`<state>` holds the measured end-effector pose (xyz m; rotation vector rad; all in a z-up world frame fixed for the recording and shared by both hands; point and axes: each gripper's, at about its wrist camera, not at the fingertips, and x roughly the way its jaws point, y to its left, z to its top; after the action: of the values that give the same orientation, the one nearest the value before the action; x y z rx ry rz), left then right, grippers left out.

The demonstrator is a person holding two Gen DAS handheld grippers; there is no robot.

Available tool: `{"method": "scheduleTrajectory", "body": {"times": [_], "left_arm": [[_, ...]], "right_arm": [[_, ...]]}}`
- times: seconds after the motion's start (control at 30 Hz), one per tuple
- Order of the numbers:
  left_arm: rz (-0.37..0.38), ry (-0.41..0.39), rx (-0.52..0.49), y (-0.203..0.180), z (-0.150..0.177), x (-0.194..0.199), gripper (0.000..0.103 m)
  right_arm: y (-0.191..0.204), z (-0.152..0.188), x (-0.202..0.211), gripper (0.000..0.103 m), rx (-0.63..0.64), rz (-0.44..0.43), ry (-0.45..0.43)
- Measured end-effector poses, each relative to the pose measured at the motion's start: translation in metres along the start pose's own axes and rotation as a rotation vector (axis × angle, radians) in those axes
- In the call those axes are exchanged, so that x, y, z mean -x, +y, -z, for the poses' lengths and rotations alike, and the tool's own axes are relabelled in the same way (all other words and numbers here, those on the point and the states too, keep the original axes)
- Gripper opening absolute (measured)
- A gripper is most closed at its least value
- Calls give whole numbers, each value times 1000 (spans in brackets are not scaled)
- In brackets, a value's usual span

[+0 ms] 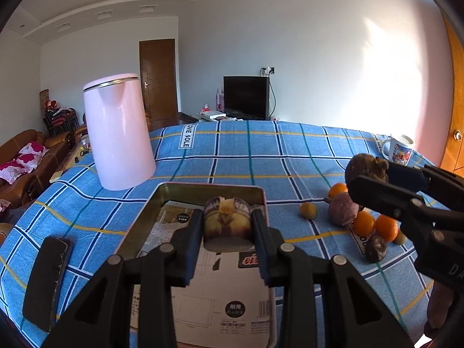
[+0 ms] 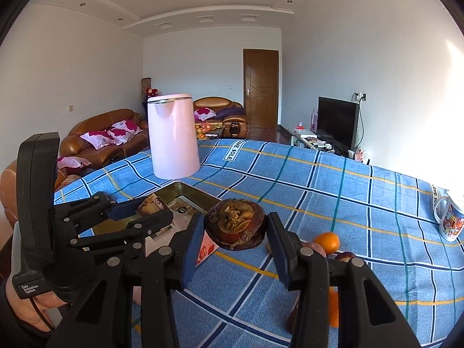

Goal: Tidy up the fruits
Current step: 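Carry both held fruits over the open pink tin box, then open both tools to drop the fruits into the tin and withdraw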

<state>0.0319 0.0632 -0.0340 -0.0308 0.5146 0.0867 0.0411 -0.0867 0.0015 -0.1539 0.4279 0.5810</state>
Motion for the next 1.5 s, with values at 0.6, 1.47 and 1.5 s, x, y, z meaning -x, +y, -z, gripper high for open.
{"method": "scheduleTrajectory", "body": {"times": [0.6,1.47,1.5], "left_arm": [[-94,62,49,54,10,-24,35],[-79,-8,51,32,2,-1,70],[-60,-10,39,23,2,0,71]], "right_arm": [[54,5,-80,46,90,-84,112],[26,21,-56,68,45,-65,153],[17,23,-47,68,29,-48,146]]}}
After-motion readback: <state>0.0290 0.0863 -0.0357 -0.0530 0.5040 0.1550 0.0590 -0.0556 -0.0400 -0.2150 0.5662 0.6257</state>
